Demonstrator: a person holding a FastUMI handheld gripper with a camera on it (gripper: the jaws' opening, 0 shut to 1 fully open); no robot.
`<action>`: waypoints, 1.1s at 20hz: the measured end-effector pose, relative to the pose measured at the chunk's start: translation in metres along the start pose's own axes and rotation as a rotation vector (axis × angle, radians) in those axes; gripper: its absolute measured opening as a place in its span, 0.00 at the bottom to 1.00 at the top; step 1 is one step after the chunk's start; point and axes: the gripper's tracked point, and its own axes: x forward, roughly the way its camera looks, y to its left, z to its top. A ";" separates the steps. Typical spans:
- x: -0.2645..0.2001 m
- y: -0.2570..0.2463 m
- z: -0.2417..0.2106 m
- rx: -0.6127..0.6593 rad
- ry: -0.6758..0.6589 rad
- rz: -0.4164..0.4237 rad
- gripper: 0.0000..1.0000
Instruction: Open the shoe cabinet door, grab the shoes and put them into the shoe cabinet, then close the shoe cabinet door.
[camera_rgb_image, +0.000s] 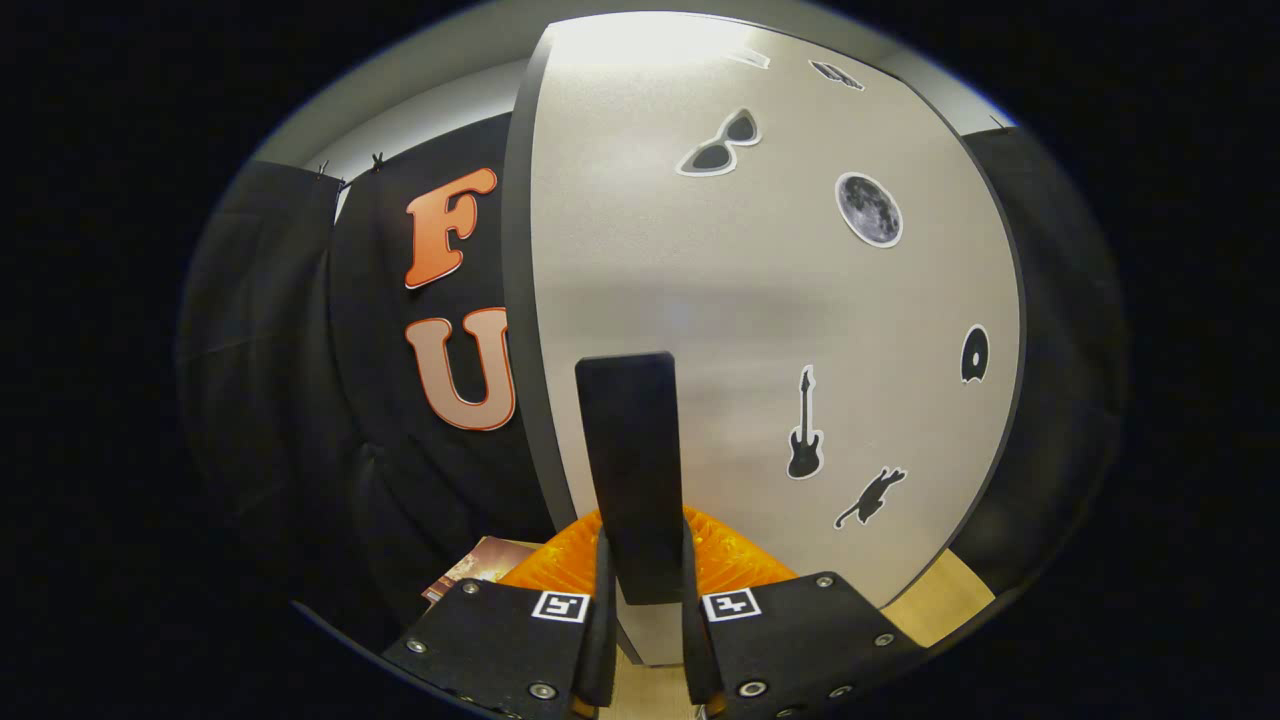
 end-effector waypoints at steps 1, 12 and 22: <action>-0.003 0.000 0.000 -0.012 0.001 0.010 0.25; -0.066 -0.021 -0.005 -0.030 -0.027 0.052 0.23; -0.100 -0.054 -0.009 -0.053 -0.042 0.028 0.22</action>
